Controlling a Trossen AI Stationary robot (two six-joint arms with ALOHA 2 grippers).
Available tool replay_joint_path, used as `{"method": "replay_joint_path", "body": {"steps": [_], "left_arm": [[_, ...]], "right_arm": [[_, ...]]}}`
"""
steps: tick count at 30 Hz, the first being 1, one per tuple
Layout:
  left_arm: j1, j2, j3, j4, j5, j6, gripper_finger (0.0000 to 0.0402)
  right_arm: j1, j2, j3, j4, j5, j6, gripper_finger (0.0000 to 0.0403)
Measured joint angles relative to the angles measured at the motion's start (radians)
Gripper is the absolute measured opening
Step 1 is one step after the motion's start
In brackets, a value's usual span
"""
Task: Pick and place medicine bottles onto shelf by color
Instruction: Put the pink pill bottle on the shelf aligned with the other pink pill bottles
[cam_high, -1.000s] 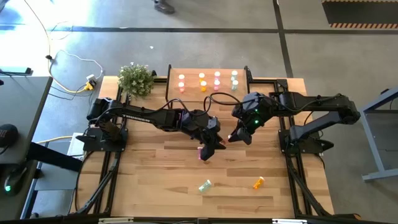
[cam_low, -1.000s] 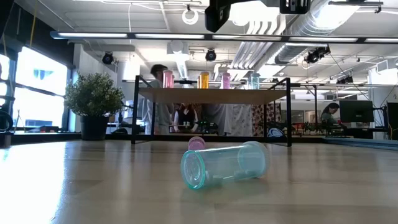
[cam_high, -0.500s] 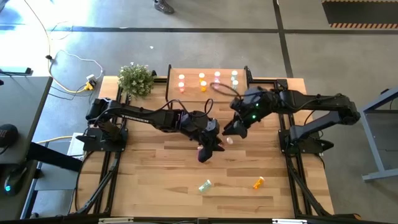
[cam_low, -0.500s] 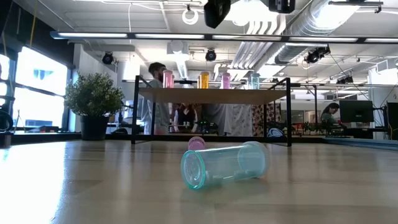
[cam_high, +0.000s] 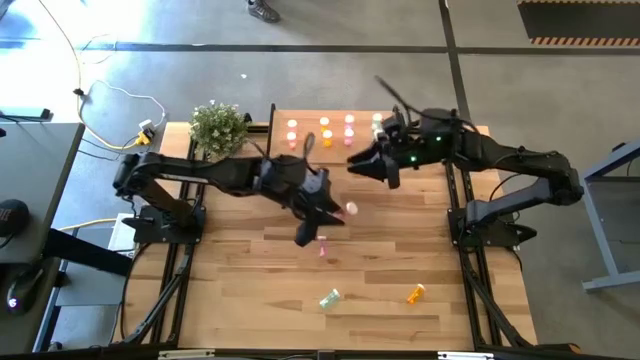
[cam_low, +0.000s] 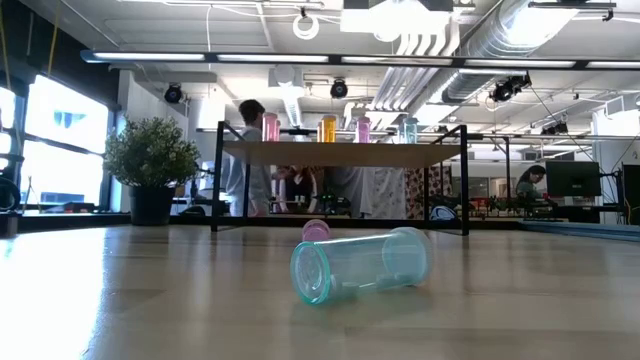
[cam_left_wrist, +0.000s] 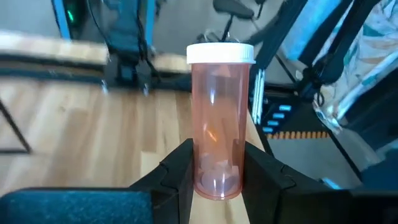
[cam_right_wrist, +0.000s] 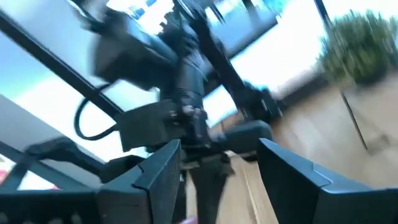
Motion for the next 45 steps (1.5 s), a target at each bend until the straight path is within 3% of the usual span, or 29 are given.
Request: {"method": "replay_joint_path", "body": {"steps": [7, 11, 21, 26, 33, 40, 45], "left_arm": [[0.009, -0.130, -0.006, -0.087, -0.104, 0.053, 0.0097], [0.005, -0.217, -0.107, -0.044, -0.164, 0.047, 0.0097], [-0.007, -0.471, -0.568, 0.425, -0.306, -0.013, 0.0097], [0.000, -0.551, -0.742, 0.613, -0.388, 0.015, 0.0097], [0.043, -0.566, -0.890, 0.819, -0.410, 0.022, 0.0097], [0.083, -0.565, -0.954, 0.944, -0.409, 0.006, 0.0097], [0.083, -0.560, -0.955, 0.947, -0.393, 0.006, 0.0097]], "right_arm": [[-0.027, 0.000, 0.000, 0.147, 0.000, -0.015, 0.0201], [-0.022, 0.004, 0.000, 0.148, 0.000, -0.025, 0.0201], [0.028, 0.094, 0.001, 0.274, 0.059, -0.197, 0.0201], [0.028, 0.174, 0.002, 0.368, 0.075, -0.294, 0.0201], [0.049, 0.295, 0.001, 0.402, 0.088, -0.455, 0.0201], [0.087, 0.362, 0.001, 0.419, 0.242, -0.574, 0.0201], [0.094, 0.403, 0.001, 0.497, 0.290, -0.576, 0.0201]]}}
